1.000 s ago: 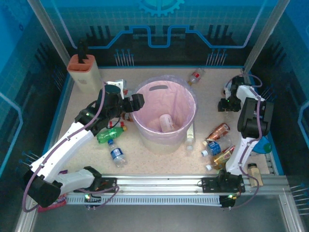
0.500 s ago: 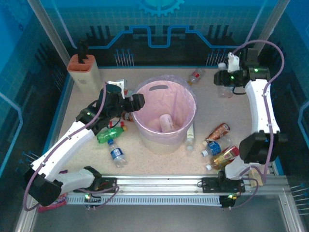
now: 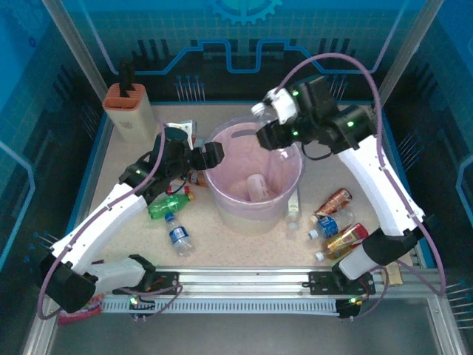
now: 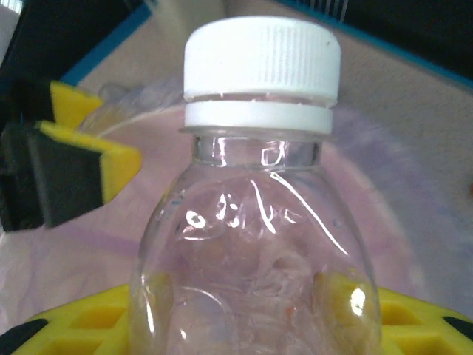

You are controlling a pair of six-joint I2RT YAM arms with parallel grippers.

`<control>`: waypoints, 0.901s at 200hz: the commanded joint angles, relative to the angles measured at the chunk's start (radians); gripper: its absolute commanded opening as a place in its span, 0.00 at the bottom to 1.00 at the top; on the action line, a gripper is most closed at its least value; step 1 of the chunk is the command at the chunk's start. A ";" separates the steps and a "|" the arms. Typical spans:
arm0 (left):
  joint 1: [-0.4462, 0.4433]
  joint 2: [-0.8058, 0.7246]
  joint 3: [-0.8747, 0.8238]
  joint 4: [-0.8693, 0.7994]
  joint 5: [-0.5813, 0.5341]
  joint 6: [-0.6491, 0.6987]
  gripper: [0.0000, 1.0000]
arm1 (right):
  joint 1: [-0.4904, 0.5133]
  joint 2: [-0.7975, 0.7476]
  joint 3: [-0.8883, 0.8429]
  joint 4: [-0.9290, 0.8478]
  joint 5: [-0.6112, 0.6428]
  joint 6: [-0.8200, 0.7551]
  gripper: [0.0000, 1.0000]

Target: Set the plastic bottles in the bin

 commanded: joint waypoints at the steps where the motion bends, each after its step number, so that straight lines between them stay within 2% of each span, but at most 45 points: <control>1: -0.006 0.018 0.012 -0.042 -0.007 0.017 0.88 | 0.093 0.060 -0.031 -0.091 0.147 0.017 0.52; 49: -0.006 0.019 0.013 -0.041 -0.014 0.016 0.88 | 0.148 0.165 -0.145 -0.061 0.223 0.039 0.52; 93: -0.006 0.022 0.017 -0.052 -0.035 0.006 0.88 | 0.147 0.204 -0.355 0.172 0.115 0.063 0.55; 109: -0.005 0.024 0.016 -0.053 -0.038 0.004 0.88 | 0.150 0.221 -0.388 0.205 0.118 0.085 0.62; 119: -0.006 0.023 0.016 -0.051 -0.038 0.002 0.88 | 0.151 0.216 -0.409 0.230 0.121 0.098 0.75; 135: -0.006 0.024 0.014 -0.043 -0.038 -0.002 0.88 | 0.160 0.183 -0.449 0.275 0.123 0.113 0.88; 168: -0.006 0.032 0.014 -0.033 -0.033 -0.008 0.87 | 0.164 0.118 -0.446 0.254 0.181 0.108 1.00; 180: -0.005 0.032 0.013 -0.030 -0.028 -0.012 0.87 | 0.164 0.096 -0.425 0.231 0.188 0.098 1.00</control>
